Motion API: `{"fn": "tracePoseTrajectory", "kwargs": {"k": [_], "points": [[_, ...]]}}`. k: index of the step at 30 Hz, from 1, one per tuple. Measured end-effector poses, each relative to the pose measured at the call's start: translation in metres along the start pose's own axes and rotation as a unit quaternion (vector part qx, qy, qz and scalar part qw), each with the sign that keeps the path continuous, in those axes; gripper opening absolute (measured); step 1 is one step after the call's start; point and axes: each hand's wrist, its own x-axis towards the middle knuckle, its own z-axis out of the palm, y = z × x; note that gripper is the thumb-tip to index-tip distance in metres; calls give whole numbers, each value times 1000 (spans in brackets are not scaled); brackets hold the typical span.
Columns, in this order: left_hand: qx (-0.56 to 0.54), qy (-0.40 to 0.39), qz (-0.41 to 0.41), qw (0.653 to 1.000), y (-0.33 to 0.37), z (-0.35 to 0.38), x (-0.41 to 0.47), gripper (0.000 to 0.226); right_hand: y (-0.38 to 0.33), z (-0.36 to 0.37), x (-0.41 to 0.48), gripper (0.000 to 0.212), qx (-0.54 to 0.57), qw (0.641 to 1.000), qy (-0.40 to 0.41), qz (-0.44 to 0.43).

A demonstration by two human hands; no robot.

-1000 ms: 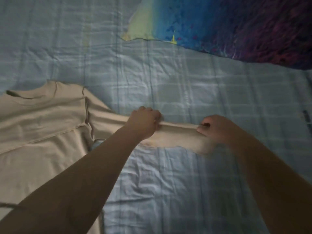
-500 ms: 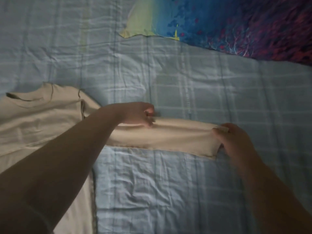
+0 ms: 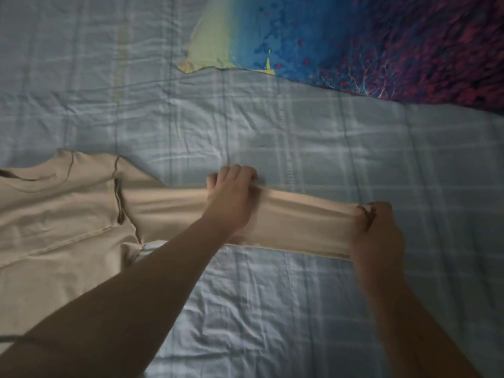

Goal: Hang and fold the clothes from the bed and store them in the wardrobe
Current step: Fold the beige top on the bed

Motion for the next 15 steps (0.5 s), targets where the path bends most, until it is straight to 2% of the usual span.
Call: {"fn": "tracePoseTrajectory", "kwargs": {"k": [4, 7, 9, 11, 12, 13, 14, 15], "points": [[-13, 2, -28, 1000, 5, 18, -8, 34, 12, 8, 0, 19, -33, 999, -37, 7], [-40, 24, -38, 998, 16, 6, -11, 50, 9, 7, 1, 21, -20, 999, -39, 25], [-87, 39, -10, 995, 27, -10, -23, 56, 2, 0, 1, 21, 10, 997, -50, 53], [-190, 22, -3, 982, 42, -26, -46, 47, -16, -9, -4, 19, 64, 993, -54, 86], [-268, 1, -39, 963, 52, -33, -58, 37, -30, -14, -10, 20, 102, 989, -52, 98], [-357, -24, -99, 929, 60, -40, -68, 28, -48, -20, -18, 21, 140, 984, -52, 95], [-469, -56, -170, 865, 67, -48, -74, 26, -68, -24, -28, 21, 185, 977, -68, 83], [-580, -85, -239, 774, 71, -55, -77, 33, -88, -27, -39, 18, 247, 961, -106, 68]]}}
